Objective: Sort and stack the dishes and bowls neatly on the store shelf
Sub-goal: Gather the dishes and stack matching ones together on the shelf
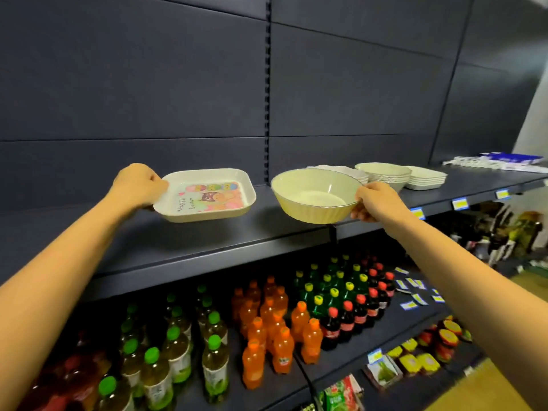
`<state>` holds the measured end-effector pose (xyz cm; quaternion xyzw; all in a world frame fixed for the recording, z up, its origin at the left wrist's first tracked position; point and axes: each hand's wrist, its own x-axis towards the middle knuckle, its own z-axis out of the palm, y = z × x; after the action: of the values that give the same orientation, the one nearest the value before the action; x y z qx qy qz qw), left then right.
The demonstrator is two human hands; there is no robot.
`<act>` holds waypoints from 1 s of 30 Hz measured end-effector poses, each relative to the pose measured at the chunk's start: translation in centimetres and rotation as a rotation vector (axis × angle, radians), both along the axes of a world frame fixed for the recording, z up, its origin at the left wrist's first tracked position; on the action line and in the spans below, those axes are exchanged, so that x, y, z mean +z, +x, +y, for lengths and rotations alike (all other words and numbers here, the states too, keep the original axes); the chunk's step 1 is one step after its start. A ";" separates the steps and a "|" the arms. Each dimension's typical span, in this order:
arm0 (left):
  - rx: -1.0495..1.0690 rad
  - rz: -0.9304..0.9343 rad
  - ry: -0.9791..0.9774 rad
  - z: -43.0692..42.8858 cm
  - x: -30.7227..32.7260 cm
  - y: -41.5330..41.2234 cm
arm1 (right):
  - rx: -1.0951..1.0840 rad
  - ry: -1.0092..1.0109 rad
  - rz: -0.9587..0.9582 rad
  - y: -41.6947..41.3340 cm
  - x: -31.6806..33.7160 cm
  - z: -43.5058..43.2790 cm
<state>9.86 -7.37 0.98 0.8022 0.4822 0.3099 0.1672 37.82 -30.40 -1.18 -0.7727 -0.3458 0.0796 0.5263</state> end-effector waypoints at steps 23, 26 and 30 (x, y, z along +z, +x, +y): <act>-0.155 -0.054 -0.017 -6.5 1.0 29.3 | -0.140 0.036 0.048 24.8 -1.0 -10.0; -0.155 -0.045 -0.001 -5.7 1.5 32.2 | -0.138 0.044 0.038 28.5 -0.1 -9.0; -0.147 -0.059 0.035 -4.5 2.1 35.5 | -0.121 0.058 0.007 32.9 1.2 -6.9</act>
<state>45.33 -11.91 3.11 0.8287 0.4114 0.3289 0.1895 70.75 -37.28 -0.02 -0.7762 -0.2990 0.0404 0.5536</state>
